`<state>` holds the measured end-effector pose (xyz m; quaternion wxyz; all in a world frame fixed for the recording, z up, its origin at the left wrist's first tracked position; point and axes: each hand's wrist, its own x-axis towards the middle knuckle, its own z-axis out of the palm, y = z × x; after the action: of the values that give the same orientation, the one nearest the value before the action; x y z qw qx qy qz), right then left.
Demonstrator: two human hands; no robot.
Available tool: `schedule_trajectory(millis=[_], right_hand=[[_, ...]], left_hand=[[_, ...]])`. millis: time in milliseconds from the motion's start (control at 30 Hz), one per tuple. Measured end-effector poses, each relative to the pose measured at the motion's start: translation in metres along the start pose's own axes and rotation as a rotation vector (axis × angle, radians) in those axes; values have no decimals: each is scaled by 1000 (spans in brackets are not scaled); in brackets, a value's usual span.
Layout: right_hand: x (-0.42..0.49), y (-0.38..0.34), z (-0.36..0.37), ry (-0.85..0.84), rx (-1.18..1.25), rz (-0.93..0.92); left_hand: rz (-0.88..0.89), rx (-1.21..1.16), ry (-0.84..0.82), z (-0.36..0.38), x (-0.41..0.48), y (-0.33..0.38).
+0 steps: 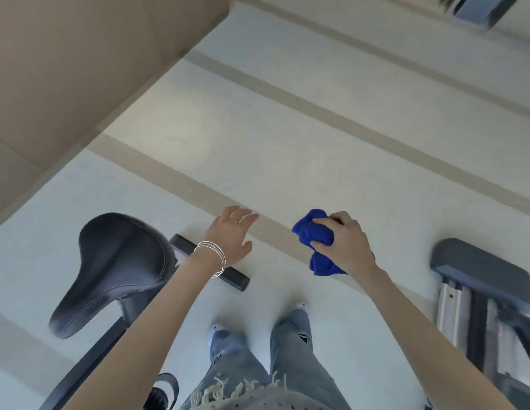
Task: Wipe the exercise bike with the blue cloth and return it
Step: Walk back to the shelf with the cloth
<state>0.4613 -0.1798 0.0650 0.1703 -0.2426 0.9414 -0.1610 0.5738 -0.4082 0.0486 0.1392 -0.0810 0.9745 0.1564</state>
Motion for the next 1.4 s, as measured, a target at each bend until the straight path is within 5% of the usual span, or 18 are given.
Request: schedule_trajectory(millis=[233, 567, 1000, 1400], right_hand=[[-4, 89, -29, 90, -100, 63], [-13, 202, -82, 231, 639, 268], [-5, 278, -109, 346, 739, 398], [91, 322, -172, 420, 667, 448]], left_hand=[[98, 104, -80, 6, 60, 89], [223, 168, -140, 12, 140, 201], [210, 511, -211, 14, 220, 264], [346, 466, -151, -21, 370, 299]])
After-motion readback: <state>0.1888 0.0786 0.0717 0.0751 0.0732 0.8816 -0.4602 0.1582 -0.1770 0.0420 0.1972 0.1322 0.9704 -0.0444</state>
